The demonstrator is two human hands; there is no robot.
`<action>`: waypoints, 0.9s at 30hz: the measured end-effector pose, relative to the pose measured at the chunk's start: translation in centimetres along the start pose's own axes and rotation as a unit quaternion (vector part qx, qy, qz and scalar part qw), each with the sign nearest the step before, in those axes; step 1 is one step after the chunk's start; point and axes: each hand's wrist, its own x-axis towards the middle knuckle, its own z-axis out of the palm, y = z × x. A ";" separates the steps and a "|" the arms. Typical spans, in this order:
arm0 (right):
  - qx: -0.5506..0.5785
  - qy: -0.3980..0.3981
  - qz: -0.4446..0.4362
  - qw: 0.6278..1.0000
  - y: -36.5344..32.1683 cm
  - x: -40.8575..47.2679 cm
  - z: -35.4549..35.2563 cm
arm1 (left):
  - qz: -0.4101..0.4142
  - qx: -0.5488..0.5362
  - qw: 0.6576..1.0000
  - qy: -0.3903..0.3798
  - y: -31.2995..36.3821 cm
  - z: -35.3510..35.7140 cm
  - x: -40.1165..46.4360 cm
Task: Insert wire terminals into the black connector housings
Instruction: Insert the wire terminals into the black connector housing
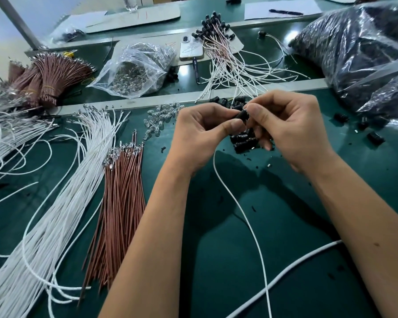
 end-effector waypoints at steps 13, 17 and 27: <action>0.018 0.029 -0.012 0.999 -0.3 0.4 -1.4 | -0.008 -0.014 1.000 0.016 -0.5 -1.6 0.0; -0.059 0.033 -0.093 0.993 -0.5 -0.4 0.4 | 0.015 -0.060 0.998 -0.014 -0.4 -1.4 0.0; -0.231 0.096 -0.241 0.938 -1.5 -1.2 1.5 | 0.054 -0.095 0.993 -0.034 -0.1 -1.5 0.0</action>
